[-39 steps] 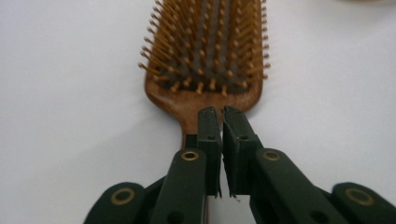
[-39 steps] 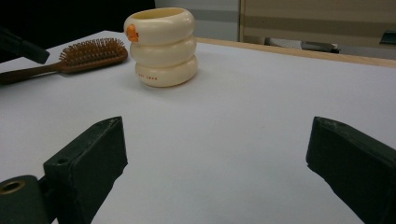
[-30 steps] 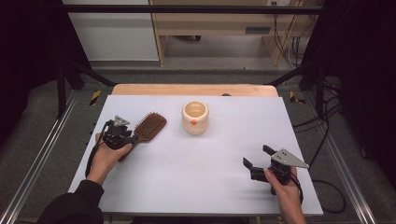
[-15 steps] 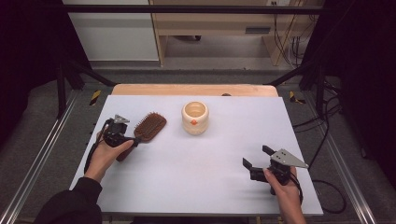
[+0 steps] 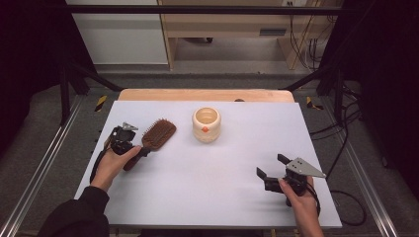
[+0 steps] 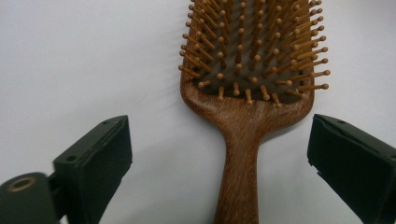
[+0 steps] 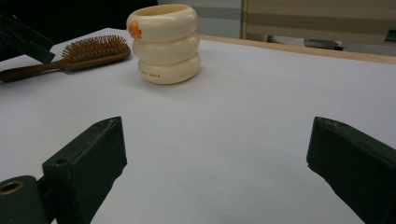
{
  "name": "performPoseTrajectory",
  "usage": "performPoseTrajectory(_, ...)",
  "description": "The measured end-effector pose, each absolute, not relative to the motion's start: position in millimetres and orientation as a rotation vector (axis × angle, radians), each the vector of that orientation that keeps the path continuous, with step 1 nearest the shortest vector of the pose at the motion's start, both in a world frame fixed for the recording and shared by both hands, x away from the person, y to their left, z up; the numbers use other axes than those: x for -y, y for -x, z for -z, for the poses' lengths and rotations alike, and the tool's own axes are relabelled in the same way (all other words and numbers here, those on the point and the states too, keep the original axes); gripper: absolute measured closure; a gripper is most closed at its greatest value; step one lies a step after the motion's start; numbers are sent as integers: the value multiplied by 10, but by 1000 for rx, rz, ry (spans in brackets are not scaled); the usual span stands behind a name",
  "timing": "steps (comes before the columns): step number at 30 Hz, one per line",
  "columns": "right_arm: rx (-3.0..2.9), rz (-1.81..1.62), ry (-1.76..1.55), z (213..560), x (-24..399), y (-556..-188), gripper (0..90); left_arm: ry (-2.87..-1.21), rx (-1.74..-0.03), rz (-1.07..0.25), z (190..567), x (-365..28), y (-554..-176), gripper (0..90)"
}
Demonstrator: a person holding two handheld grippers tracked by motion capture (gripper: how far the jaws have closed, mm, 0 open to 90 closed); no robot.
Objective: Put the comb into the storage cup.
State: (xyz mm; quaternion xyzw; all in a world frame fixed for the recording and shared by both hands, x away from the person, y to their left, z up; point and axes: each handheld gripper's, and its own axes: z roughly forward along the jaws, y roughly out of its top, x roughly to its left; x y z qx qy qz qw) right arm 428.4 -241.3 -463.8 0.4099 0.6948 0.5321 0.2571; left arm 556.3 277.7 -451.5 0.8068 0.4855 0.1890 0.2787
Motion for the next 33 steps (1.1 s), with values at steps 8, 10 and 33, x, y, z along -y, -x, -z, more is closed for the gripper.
performPoseTrajectory(8,-1886,-1444,-1112,4638,2413,-4284,51,-2186,-1303,-482,4554,-2762,-5561,282)
performPoseTrajectory(10,-1886,-1445,-1114,4638,2413,-4283,51,-2192,-1301,-477,4565,-2761,-5559,324)
performPoseTrajectory(33,-1887,-1443,-1113,4639,2411,-4284,51,-2226,-1261,-408,4603,-2734,-5532,596)
